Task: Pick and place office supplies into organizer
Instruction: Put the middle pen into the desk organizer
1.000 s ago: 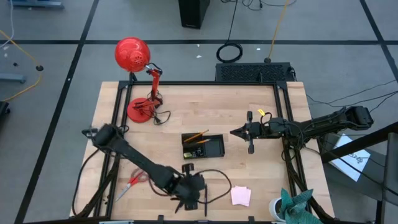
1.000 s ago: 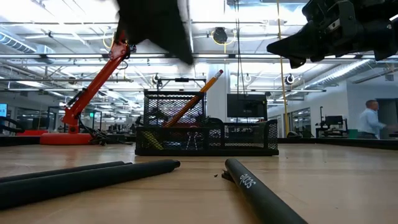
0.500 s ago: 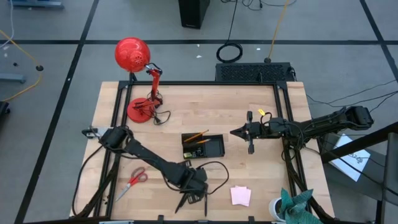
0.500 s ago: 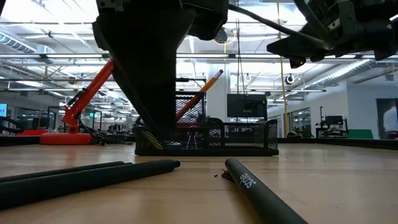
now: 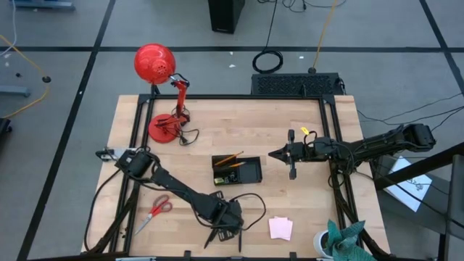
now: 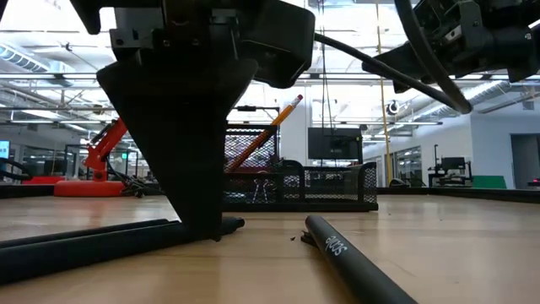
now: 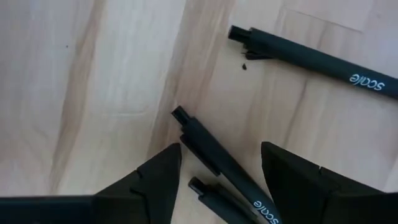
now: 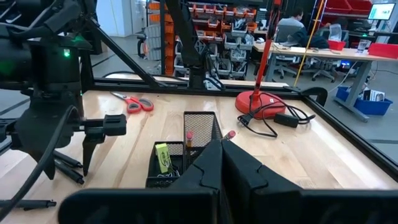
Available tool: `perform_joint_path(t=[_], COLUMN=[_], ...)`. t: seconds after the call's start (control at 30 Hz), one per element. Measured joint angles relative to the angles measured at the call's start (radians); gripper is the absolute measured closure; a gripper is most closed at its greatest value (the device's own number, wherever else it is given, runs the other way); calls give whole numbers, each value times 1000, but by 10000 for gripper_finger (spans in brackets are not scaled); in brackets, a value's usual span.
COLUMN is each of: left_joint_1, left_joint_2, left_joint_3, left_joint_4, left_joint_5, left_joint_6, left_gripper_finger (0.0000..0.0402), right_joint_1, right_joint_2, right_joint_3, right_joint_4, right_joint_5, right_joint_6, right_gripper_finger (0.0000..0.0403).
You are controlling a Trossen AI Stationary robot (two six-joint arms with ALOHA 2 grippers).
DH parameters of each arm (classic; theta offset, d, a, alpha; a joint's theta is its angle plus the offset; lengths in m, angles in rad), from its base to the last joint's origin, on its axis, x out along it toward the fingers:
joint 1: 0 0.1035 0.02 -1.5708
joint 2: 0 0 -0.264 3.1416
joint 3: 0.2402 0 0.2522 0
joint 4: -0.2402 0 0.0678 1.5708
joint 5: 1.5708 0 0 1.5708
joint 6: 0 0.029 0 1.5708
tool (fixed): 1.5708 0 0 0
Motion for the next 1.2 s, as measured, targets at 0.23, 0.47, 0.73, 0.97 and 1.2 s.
perform_joint_path(t=[0.23, 0.47, 0.73, 0.97, 1.2], left_joint_1=[9, 22, 21, 28, 41], left_joint_2=[-2, -2, -6, -14, -31], left_joint_3=[-3, -2, -3, -3, -7], left_joint_4=[-10, 23, 135, 141, 146], left_joint_5=[13, 37, 33, 10, 1], left_joint_6=[29, 38, 165, 247, 302], left_gripper_finger=[247, 373, 360, 383, 386], right_joint_1=[0, 0, 0, 0, 0], right_joint_2=[0, 0, 0, 0, 0], right_joint_3=[0, 0, 0, 0, 0], right_joint_4=[2, 3, 2, 2, -4], right_joint_5=[0, 0, 0, 0, 0], right_joint_6=[0, 0, 0, 9, 11], right_gripper_finger=[403, 403, 403, 403, 403])
